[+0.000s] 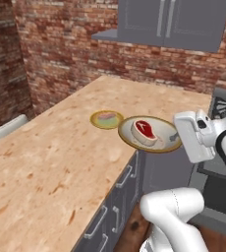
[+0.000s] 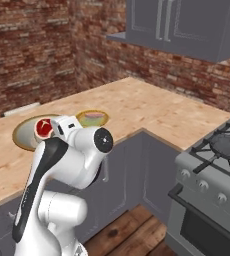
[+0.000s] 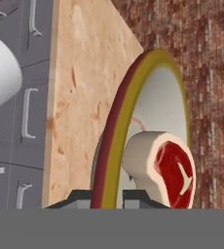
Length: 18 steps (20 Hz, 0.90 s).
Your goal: Place one of the steaks on the plate and the other in the bowl. Then place the bowl in the fridge.
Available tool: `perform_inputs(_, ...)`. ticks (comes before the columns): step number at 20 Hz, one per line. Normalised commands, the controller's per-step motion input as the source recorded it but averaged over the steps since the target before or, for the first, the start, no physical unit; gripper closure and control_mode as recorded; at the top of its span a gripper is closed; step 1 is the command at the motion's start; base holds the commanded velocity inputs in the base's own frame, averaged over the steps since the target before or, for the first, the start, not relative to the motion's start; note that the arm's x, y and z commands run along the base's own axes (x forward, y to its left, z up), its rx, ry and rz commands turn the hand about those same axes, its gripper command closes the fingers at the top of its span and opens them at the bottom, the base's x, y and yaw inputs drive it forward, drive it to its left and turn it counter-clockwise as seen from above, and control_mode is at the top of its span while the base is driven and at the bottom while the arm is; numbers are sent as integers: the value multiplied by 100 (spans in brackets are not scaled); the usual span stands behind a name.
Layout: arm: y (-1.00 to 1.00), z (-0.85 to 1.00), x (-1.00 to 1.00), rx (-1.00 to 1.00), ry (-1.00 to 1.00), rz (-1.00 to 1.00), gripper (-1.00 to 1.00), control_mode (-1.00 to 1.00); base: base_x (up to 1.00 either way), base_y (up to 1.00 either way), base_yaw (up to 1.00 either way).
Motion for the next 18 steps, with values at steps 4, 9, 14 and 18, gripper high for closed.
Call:
perform_inputs(4,0,0,0,0,0,0,100,100,-59,1,0)
perform_inputs(9,0,0,0,0,0,0,100,100,-79,-12,-2)
perform_inputs(14,0,0,0,0,0,0,100,100,-100,-4,-3)
perform_inputs(18,0,0,0,0,0,0,100,100,-100,3,-3)
